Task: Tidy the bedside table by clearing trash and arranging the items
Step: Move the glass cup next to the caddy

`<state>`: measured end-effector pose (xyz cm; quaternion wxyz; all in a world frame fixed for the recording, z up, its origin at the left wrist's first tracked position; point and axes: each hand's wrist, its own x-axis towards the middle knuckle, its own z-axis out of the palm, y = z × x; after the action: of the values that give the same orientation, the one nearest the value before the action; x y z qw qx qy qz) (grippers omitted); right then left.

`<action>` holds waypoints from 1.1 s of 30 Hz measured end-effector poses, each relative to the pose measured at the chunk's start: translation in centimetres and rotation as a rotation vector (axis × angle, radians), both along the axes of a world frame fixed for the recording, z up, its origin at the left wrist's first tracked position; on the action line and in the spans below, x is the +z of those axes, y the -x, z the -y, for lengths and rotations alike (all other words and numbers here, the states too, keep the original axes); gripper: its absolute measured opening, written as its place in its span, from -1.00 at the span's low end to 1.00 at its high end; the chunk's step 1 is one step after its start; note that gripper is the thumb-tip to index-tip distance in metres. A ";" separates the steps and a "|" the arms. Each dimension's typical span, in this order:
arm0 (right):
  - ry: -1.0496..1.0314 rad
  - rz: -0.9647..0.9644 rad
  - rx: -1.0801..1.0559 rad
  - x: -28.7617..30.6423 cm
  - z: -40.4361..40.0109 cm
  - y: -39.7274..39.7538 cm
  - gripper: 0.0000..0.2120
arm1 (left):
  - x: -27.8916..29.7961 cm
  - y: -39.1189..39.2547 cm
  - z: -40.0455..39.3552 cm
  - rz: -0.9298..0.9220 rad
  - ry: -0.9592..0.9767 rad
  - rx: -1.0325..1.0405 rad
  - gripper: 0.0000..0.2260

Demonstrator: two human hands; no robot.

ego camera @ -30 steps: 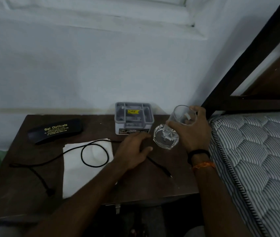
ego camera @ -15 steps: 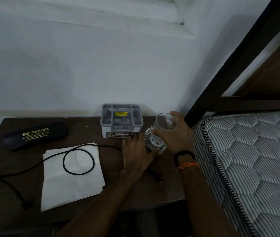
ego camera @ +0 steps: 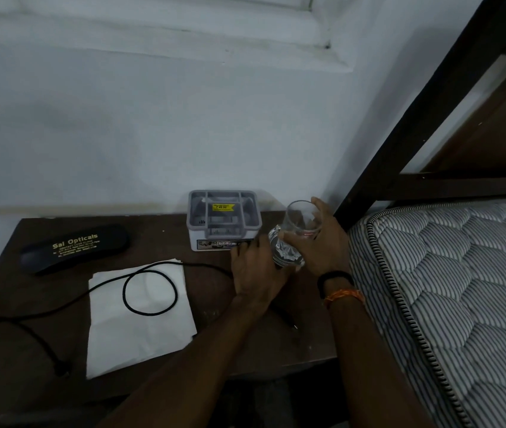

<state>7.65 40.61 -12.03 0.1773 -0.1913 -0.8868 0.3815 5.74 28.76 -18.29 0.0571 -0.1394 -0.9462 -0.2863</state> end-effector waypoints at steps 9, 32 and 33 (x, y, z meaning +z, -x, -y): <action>0.014 0.071 0.018 0.7 -0.4 -0.1 0.06 | 0.2 -0.8 0.5 0.035 -0.025 0.013 -0.44; -0.387 0.043 0.738 0.5 19.8 -1.1 -0.92 | 7.4 -1.6 30.9 0.429 0.180 -0.283 -0.67; -0.393 0.049 0.754 0.4 20.5 -1.1 -0.92 | 7.6 -1.6 31.6 0.390 0.165 -0.297 -0.65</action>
<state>8.74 20.14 -11.65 0.0374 0.1747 -0.9544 0.2389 7.35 -2.81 -10.72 -0.1807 -0.2232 -0.9286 -0.2348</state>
